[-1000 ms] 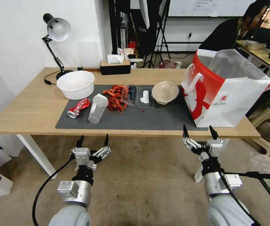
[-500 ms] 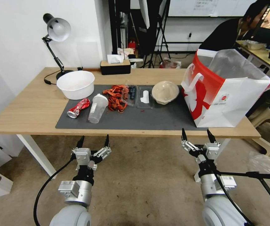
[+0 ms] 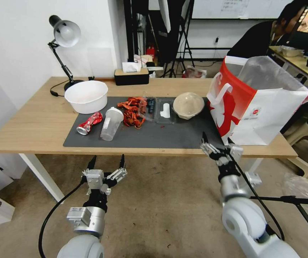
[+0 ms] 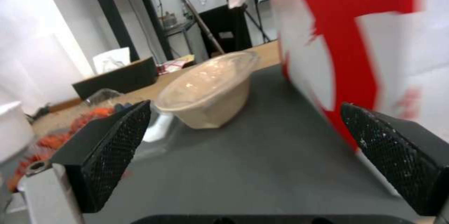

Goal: Pick up the trash from the table and place it into the takeout bag.

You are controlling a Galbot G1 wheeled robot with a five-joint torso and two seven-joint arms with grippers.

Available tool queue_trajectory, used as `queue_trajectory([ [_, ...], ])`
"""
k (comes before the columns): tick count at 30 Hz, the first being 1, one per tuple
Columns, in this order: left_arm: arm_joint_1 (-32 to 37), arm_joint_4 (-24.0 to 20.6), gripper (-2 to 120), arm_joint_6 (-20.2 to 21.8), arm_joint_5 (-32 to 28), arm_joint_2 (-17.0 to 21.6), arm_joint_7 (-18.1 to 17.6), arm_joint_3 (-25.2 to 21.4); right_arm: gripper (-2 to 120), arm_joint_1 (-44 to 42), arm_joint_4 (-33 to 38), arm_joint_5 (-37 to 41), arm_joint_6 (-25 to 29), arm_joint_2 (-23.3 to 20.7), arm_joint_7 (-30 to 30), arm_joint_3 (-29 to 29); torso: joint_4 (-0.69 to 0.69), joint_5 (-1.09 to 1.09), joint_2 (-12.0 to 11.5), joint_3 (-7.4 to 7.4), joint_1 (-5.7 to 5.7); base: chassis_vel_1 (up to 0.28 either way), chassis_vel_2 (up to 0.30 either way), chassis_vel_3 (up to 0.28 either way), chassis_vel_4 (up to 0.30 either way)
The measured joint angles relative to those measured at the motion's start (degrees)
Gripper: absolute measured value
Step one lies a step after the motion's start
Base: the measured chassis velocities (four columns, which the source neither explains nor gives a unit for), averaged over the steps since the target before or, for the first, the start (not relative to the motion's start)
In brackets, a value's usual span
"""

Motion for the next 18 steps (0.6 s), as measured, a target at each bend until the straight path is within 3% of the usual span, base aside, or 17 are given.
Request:
queue_trajectory([
  [8,0.4,-0.3,100,-0.2,0.1,-0.1,0.0,-0.2,100,13.9,-6.8,13.4,-3.7,1.2,3.4,-4.0,0.01,-0.01,0.0,0.00,0.00,0.000,0.000,0.000,0.000],
  [18,0.6,-0.3,100,-0.5,0.2,-0.5,-0.1,-0.5,100,22.1,-14.9,20.6,-5.7,3.8,5.7,-6.3,0.00,-0.01,0.0,0.00,0.00,0.000,0.000,0.000,0.000],
])
